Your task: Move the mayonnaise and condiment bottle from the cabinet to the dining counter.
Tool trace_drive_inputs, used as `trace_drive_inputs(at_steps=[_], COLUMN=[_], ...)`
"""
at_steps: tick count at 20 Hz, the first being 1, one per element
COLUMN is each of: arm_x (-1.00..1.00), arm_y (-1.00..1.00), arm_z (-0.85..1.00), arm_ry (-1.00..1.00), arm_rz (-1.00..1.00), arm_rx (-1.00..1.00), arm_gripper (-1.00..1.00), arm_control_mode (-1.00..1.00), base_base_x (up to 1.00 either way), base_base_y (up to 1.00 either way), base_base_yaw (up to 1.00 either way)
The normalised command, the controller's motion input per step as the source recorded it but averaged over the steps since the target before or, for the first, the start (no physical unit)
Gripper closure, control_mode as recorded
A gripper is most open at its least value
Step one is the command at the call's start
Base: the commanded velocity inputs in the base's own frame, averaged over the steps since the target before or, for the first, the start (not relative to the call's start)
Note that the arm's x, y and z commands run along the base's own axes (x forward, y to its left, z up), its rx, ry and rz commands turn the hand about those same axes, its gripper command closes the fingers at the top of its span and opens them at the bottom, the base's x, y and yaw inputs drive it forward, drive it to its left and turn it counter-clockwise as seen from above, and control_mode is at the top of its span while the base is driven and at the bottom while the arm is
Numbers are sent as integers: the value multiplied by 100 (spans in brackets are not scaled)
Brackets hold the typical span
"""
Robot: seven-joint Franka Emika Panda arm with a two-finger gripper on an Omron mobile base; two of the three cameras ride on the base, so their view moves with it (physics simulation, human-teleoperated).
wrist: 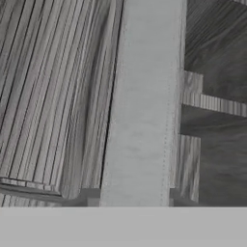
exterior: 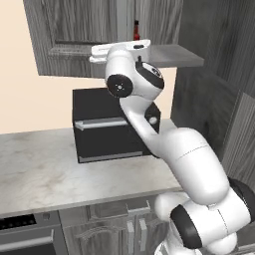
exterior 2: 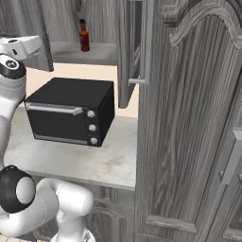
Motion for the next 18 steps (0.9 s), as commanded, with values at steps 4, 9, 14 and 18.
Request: trace_drive_inputs(at_steps=[4,9,14,18], arm_x=[-100,-99,-78,-86], arm_y=[59,63,24,-22], arm_z=[0,0,-4,0], arm_ry=[0,0,0,0], arm_rz=[0,-2,-2,-4], arm_rx=[-5,-2,1,11], arm_gripper=[100,-100,-100,-100], arm_control_mode=[-100,-100,-100,-100], base_base_x=[0,0,0,0], base_base_y=[0,0,0,0], base_base_yaw=[0,0,0,0])
